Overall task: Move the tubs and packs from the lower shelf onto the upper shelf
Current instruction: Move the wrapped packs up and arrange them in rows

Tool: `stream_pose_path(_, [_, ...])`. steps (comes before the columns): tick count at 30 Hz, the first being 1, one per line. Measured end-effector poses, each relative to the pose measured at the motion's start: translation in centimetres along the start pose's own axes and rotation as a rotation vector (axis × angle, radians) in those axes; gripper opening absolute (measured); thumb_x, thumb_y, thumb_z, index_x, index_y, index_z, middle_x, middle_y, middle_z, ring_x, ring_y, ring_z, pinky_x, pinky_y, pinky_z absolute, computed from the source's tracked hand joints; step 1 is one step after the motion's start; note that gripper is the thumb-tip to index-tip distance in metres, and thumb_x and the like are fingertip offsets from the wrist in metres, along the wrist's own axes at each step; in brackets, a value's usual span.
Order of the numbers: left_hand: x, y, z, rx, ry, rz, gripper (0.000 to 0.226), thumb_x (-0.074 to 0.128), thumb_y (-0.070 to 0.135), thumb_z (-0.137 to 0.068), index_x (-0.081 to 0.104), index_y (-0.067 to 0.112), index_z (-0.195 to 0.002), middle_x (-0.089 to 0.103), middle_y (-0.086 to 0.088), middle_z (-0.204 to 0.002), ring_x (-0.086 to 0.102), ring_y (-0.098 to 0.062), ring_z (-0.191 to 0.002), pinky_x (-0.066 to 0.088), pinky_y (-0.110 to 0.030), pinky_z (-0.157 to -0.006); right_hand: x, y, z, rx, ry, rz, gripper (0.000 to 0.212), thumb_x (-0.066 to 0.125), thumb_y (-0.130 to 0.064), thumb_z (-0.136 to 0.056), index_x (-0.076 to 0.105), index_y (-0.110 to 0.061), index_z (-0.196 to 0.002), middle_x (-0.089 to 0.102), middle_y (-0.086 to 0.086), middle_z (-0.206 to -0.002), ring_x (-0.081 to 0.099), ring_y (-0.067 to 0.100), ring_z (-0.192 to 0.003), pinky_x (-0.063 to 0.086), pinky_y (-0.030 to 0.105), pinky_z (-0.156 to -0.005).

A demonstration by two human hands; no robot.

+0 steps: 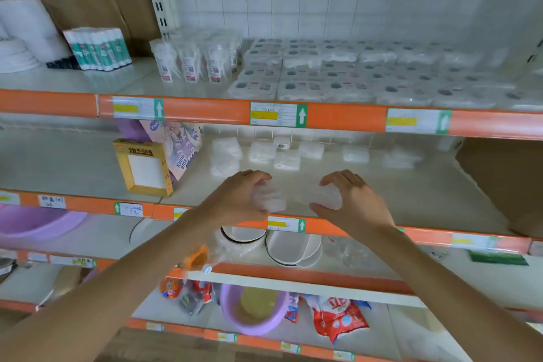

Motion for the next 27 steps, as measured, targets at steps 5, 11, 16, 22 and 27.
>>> stream_pose_path(5, [-1.5,5.0,2.3,0.031,-0.016,-0.052,0.071,0.082,0.029,-0.068,0.051,0.025,-0.132,0.055,0.011,-0.127,0.052,-0.007,-0.12,0.043,-0.029,-0.102,-5.8,-0.7,2.3,-0.027,0.02,0.028,0.044,0.07,-0.054,-0.079,0.056,-0.032,-0.115,0.053,-0.012,-0.118,0.052,0.012,-0.114,0.04,0.027,-0.075])
stream_pose_path(11, [-4.2,11.6,4.1,0.11,0.013,-0.003,0.065,0.085,0.029,-0.07,0.056,0.026,-0.128,0.06,0.013,-0.122,0.055,-0.001,-0.116,0.044,-0.024,-0.101,-12.3,-0.3,4.5,-0.031,0.054,0.044,0.05,0.071,-0.057,-0.078,0.054,-0.033,-0.119,0.055,-0.014,-0.123,0.056,0.013,-0.112,0.041,0.026,-0.079])
stream_pose_path(16, [-7.6,16.0,4.7,0.153,0.045,0.029,0.065,0.083,0.037,-0.067,0.058,0.03,-0.126,0.061,0.011,-0.12,0.056,-0.003,-0.113,0.044,-0.028,-0.102,-17.3,0.2,4.2,-0.039,0.13,0.022,0.051,0.071,-0.058,-0.077,0.054,-0.032,-0.118,0.057,-0.014,-0.124,0.057,0.015,-0.111,0.047,0.031,-0.081])
stream_pose_path(22, [-12.5,18.8,2.5,0.161,0.149,0.016,0.063,0.083,0.035,-0.076,0.054,0.031,-0.132,0.054,0.012,-0.129,0.05,-0.005,-0.12,0.042,-0.027,-0.102,-20.9,0.7,1.1,-0.05,0.204,0.007,0.055,0.073,-0.051,-0.079,0.053,-0.025,-0.123,0.057,-0.004,-0.125,0.056,0.023,-0.111,0.049,0.037,-0.087])
stream_pose_path(27, [-15.2,18.8,-1.7,0.178,0.206,0.032,0.063,0.084,0.037,-0.074,0.055,0.034,-0.13,0.055,0.016,-0.125,0.05,-0.002,-0.121,0.038,-0.02,-0.098,-21.1,2.1,-2.6,-0.027,0.221,-0.013,0.051,0.069,-0.053,-0.083,0.055,-0.025,-0.123,0.057,-0.007,-0.127,0.057,0.021,-0.111,0.042,0.035,-0.093])
Point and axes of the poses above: each hand's wrist, its own z-axis away from the middle knuckle, its own x-axis out of the palm, y = z × x, the point moved 10 cm from there along -z, towards the middle knuckle
